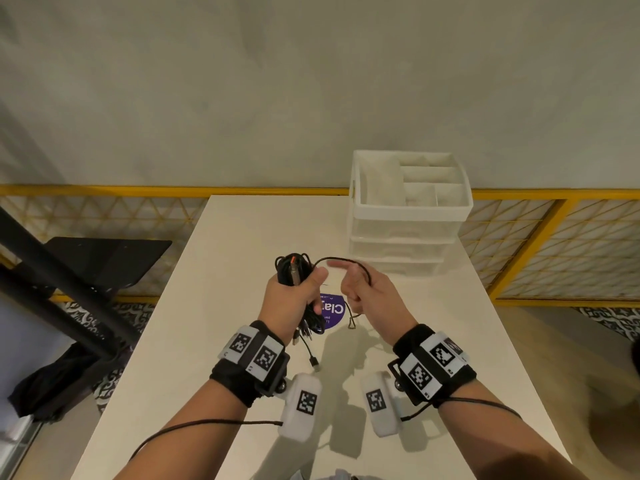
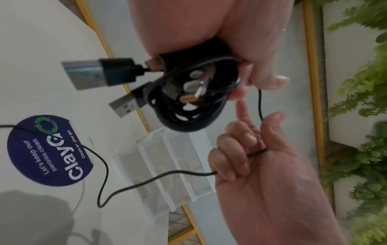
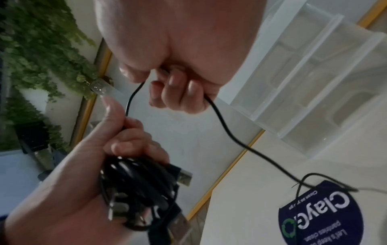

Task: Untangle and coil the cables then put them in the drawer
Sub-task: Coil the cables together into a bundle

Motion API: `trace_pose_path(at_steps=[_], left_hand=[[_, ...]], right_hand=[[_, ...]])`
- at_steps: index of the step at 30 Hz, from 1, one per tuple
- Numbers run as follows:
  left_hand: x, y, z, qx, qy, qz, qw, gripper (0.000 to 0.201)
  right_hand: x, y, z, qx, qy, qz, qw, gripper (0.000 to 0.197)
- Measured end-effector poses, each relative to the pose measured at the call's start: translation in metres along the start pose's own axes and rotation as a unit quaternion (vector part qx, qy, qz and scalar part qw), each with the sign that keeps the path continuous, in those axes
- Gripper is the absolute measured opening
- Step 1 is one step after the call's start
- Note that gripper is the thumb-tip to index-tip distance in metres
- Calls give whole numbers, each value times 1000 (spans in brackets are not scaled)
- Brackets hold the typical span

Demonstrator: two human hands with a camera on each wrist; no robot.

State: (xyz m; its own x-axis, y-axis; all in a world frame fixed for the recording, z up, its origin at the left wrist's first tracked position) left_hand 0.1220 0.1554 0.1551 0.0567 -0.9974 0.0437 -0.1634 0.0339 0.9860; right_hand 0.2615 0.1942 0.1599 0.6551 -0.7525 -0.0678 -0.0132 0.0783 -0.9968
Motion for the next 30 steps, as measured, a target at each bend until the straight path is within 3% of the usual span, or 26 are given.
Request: trace_pose_path(at_steps=[4, 8, 12, 24, 30], left_hand=[[1, -1, 3, 19, 24, 3, 1000, 7], [1, 1, 6, 51, 34, 0, 998, 9], [1, -5, -2, 58, -21, 15, 998, 22], [-1, -12, -12, 78, -92, 33, 992, 32], [-2, -3, -5, 102, -31, 0, 994, 27]], right_hand=[[1, -7, 9, -83, 71, 45, 993, 28], [1, -7, 13, -69, 82, 35, 994, 21], [-3, -2, 1, 18, 48, 13, 999, 16], [-2, -4, -14, -47, -46, 4, 998, 7], [-7, 16, -11, -17, -17, -41, 999, 9]])
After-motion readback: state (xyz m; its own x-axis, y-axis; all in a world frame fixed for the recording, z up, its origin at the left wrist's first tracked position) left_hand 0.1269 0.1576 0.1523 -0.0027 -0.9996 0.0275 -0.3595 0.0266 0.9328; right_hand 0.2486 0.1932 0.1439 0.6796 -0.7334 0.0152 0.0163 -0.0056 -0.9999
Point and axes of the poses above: each hand's wrist, its own x-axis away from the middle knuckle, its own z-axis out of the back of the hand, y = z × x, the point moved 3 cm from there along -x, towards the middle knuckle, and after that the axes turned 15 degrees about -y, right-handed, at the moved point
